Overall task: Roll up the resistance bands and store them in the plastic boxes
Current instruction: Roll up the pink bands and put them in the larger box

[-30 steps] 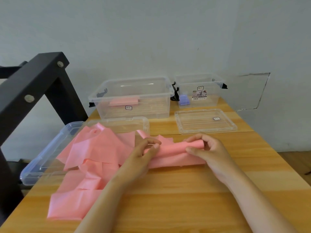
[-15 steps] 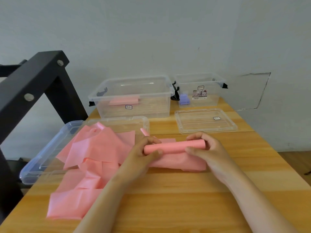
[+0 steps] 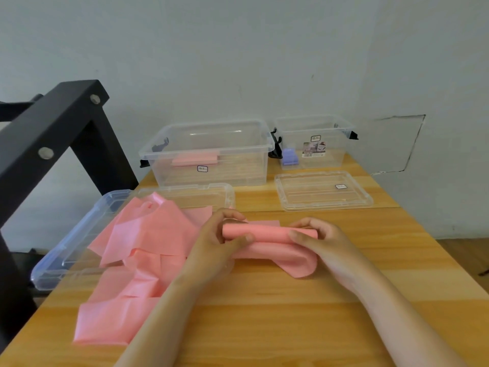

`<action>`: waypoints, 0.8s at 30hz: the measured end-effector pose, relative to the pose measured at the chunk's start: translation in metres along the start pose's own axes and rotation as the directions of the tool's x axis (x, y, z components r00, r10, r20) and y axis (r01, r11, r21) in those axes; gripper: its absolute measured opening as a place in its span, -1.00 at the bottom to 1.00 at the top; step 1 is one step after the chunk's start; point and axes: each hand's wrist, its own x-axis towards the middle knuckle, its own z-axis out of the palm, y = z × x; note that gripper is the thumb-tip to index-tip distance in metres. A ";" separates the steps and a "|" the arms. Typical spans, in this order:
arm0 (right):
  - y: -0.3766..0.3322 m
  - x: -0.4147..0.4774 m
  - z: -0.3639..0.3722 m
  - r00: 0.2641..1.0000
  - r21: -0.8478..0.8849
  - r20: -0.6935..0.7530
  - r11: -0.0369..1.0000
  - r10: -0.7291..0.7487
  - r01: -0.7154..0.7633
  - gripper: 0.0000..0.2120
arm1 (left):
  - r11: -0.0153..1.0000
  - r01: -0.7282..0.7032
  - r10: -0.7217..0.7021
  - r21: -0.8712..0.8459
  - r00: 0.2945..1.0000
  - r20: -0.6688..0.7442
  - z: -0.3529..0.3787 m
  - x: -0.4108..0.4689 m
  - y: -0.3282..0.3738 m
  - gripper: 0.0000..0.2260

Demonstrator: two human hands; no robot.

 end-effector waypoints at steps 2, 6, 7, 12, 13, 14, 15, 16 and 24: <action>0.000 0.000 0.000 0.999 0.015 -0.031 0.999 -0.034 0.035 -0.81 | 0.996 0.045 -0.046 -0.075 0.999 0.001 0.001 -0.002 0.000 -0.73; -0.001 0.000 -0.002 0.992 0.023 -0.038 0.992 -0.123 0.124 -0.76 | 0.993 0.102 -0.106 0.058 0.992 0.075 0.001 -0.001 -0.003 -0.84; -0.001 0.000 -0.001 0.992 0.031 -0.027 0.992 -0.122 0.123 -0.76 | 0.994 0.068 -0.073 0.081 0.996 0.060 0.001 0.000 -0.004 -0.87; 0.005 0.004 0.001 0.997 0.027 -0.067 0.999 -0.044 0.046 -0.86 | 0.999 -0.051 0.049 -0.019 0.997 -0.065 0.001 0.000 -0.003 -0.81; 0.005 0.003 0.001 0.996 0.025 -0.068 0.998 -0.049 0.051 -0.88 | 0.999 -0.050 0.049 -0.020 0.996 -0.073 0.002 -0.001 -0.002 -0.83; 0.005 0.003 0.002 0.996 0.022 -0.067 0.998 -0.057 0.059 -0.91 | 0.999 -0.051 0.051 -0.005 0.996 -0.073 0.003 -0.001 -0.003 -0.85; 0.005 0.003 0.002 0.996 0.016 -0.068 0.998 -0.063 0.064 -0.92 | 0.998 -0.054 0.055 0.021 0.996 -0.065 0.003 -0.001 -0.003 -0.88; 0.005 0.003 0.002 0.995 0.009 -0.068 0.998 -0.069 0.070 -0.94 | 0.997 -0.054 0.056 0.048 0.997 -0.049 0.004 -0.002 -0.005 -0.89; 0.006 0.003 0.005 0.994 0.012 -0.064 0.996 -0.091 0.092 -0.95 | 0.997 -0.031 0.033 0.073 0.999 -0.028 0.004 -0.002 -0.010 -0.93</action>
